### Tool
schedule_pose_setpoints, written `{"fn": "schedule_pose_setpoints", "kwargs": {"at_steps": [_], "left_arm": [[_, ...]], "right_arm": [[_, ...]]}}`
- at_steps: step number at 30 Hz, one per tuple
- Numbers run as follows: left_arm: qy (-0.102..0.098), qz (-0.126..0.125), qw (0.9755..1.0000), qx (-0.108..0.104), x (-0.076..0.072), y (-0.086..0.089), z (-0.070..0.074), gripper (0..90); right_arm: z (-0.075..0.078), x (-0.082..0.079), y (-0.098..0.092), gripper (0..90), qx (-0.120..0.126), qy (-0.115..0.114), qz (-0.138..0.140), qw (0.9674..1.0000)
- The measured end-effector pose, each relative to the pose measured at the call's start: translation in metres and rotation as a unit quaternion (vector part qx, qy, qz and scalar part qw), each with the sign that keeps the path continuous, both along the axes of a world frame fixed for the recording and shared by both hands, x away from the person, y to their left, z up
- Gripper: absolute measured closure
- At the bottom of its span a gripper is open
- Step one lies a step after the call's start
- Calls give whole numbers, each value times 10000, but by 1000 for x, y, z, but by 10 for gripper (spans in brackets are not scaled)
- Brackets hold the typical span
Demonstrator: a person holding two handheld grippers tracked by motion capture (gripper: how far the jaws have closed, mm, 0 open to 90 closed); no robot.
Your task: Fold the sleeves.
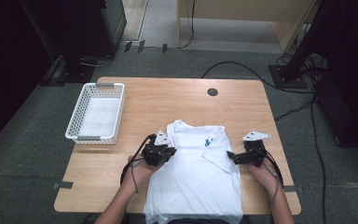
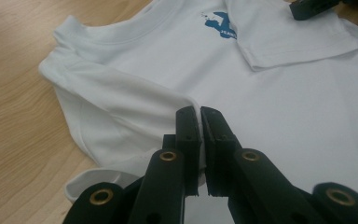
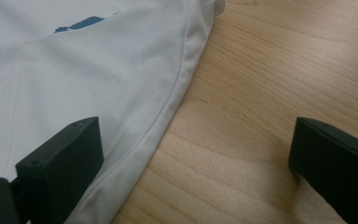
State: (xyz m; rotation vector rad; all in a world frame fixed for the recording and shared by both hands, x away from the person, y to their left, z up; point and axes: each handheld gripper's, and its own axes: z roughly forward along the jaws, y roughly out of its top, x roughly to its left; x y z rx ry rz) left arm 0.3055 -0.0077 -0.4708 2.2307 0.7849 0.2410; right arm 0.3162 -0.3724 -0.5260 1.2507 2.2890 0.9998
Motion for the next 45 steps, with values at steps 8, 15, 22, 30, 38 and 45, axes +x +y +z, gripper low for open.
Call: {"fn": "schedule_pose_setpoints", "kwargs": {"at_steps": [8,15,22,30,38,45], "left_arm": [[8,-140,9999,30,-5,-10,-2,877],[75,-143,9999,-18,-4,-10,-3,834],[86,-87,9996,-242,-4,-5,6,762],[-58,32,9997,-246,-2,2,10,720],[-215,88,9990,-371,-2,9,21,678],[-229,223,9989,-331,4,15,17,642]], "right_arm": [[0,0,0,31,0,5,-5,10000],[0,0,0,31,1,5,-6,10000],[0,0,0,31,-1,0,-1,10000],[0,0,0,31,-1,0,-1,10000],[0,0,0,31,1,5,-5,10000],[0,0,0,31,-1,0,-1,10000]]}}
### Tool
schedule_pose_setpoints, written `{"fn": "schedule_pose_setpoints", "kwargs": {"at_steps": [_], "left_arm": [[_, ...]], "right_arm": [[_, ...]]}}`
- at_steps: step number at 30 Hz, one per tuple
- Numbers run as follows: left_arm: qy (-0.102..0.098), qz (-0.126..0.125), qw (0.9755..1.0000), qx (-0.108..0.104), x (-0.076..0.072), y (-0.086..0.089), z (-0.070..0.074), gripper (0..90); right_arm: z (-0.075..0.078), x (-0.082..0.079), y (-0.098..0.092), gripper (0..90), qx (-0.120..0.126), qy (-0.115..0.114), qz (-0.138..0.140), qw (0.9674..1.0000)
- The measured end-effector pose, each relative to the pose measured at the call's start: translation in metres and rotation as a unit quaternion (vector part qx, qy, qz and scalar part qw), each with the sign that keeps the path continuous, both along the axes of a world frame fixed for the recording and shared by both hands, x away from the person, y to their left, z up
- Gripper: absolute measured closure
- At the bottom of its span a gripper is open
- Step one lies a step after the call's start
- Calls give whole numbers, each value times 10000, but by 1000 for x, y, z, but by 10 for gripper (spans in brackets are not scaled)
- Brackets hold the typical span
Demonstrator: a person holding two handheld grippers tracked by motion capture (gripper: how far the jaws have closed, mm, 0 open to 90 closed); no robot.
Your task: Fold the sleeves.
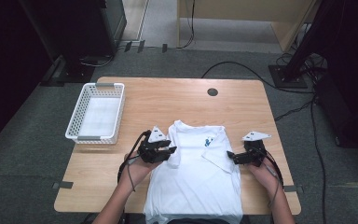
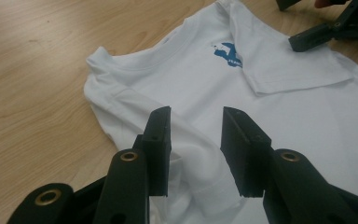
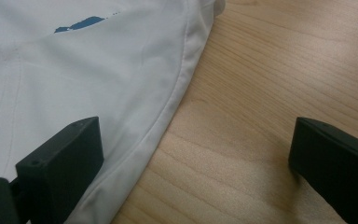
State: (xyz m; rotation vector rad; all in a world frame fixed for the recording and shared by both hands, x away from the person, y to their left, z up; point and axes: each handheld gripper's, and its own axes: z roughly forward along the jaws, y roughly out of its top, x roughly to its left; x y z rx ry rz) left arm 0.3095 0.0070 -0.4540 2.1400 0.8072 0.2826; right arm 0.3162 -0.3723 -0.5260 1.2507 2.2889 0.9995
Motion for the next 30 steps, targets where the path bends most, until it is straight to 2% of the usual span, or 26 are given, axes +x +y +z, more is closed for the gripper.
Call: {"fn": "schedule_pose_setpoints", "kwargs": {"at_steps": [12,18,25,30], "left_arm": [[-52,261,9995,173,16,14,-12,599],[-198,329,9989,264,21,19,-18,534],[-206,388,9985,325,27,24,-26,499],[-249,439,9982,334,31,28,-31,421]], "right_arm": [[0,0,0,30,1,1,2,10000],[0,0,0,21,-9,0,30,10000],[0,0,0,22,-3,-2,30,10000],[0,0,0,44,40,-10,-8,10000]]}}
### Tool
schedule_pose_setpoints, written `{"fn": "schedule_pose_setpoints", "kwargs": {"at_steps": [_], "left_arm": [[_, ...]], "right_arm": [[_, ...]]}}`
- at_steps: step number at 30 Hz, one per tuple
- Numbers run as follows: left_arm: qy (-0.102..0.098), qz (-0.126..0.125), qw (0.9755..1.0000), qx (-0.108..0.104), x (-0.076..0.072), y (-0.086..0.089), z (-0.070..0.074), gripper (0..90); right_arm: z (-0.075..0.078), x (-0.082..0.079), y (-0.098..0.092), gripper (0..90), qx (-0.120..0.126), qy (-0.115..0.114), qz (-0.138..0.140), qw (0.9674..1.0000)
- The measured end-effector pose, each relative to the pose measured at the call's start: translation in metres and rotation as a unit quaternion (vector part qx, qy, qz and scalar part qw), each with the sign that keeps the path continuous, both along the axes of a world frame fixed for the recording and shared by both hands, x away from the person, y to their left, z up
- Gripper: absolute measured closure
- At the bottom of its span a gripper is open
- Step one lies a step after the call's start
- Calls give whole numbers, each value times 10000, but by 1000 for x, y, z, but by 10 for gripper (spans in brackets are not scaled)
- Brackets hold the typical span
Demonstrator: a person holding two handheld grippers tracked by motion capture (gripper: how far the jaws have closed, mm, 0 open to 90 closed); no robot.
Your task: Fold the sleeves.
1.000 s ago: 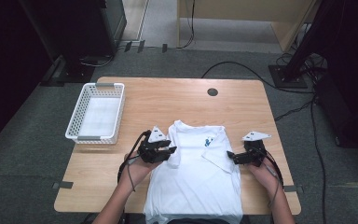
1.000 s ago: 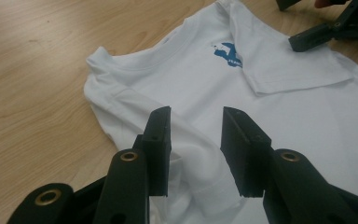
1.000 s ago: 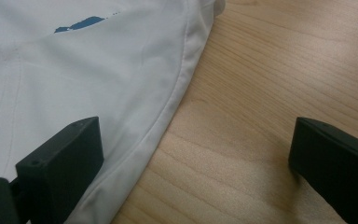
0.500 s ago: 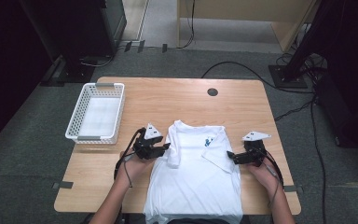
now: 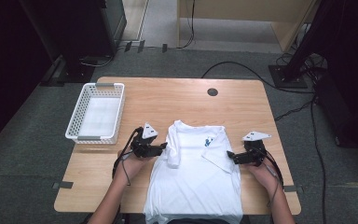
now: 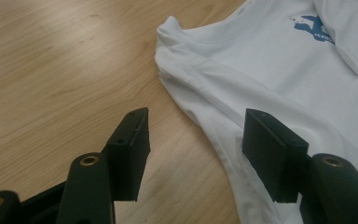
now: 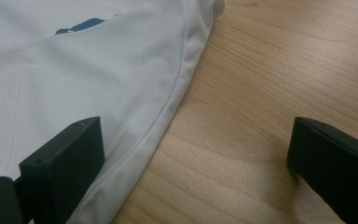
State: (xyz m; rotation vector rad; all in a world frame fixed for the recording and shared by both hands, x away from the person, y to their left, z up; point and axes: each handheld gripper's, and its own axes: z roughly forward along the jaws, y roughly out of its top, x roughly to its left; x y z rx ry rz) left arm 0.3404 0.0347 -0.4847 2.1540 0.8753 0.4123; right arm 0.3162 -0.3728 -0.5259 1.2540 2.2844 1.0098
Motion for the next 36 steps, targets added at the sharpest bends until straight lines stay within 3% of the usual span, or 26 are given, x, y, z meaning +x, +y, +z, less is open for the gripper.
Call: {"fn": "schedule_pose_setpoints", "kwargs": {"at_steps": [5,13,31,36], "left_arm": [[-11,127,9999,-86,5,7,-2,406],[38,167,9998,-58,12,8,-9,382],[33,-193,9998,40,27,-3,-22,414],[82,-170,9998,60,31,-5,-23,414]], "right_arm": [[0,0,0,44,-4,-1,-3,10000],[0,0,0,47,41,6,-40,10000],[11,3,4,98,94,-114,-168,9997],[14,4,8,102,84,-117,-136,9998]]}}
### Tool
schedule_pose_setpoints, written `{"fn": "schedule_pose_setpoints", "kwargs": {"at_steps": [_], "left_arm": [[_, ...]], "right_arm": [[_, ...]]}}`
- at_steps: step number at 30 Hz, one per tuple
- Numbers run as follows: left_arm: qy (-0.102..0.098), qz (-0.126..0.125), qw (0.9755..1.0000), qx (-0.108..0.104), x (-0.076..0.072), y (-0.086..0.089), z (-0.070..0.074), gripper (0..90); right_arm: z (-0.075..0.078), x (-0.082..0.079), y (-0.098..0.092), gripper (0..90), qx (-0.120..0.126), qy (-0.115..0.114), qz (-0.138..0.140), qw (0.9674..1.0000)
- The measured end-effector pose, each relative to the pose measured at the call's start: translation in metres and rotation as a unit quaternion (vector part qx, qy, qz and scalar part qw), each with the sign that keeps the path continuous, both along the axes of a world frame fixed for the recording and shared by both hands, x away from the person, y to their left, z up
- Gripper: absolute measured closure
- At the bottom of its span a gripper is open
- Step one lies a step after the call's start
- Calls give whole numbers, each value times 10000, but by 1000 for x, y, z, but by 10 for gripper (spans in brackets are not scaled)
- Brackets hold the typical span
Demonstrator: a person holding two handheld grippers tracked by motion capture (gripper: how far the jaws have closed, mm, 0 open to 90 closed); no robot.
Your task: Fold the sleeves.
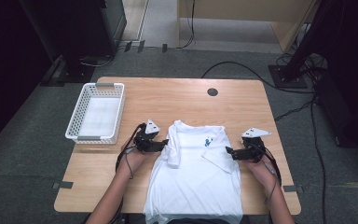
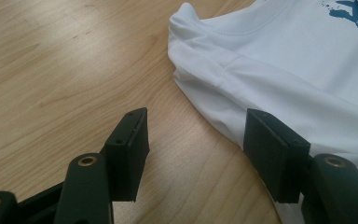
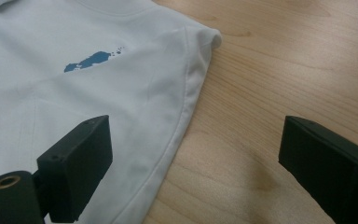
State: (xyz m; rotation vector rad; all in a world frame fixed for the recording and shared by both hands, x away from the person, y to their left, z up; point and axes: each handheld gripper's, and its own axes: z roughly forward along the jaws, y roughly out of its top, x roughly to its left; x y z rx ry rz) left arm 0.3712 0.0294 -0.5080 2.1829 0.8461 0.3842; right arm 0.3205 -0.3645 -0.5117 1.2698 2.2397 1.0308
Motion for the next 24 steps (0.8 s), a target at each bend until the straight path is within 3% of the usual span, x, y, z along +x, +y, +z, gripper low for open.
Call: {"fn": "schedule_pose_setpoints", "kwargs": {"at_steps": [3,6,11,24], "left_arm": [[68,59,10000,-10,3,1,-1,414],[109,101,9999,-43,6,2,-1,408],[164,187,9997,-37,10,4,-3,339],[167,172,9997,-7,9,6,-6,315]], "right_arm": [[2,0,2,167,79,46,-26,10000],[6,1,5,170,126,21,-79,9999],[13,1,14,223,278,14,-169,9995],[15,5,36,347,354,41,-65,9993]]}}
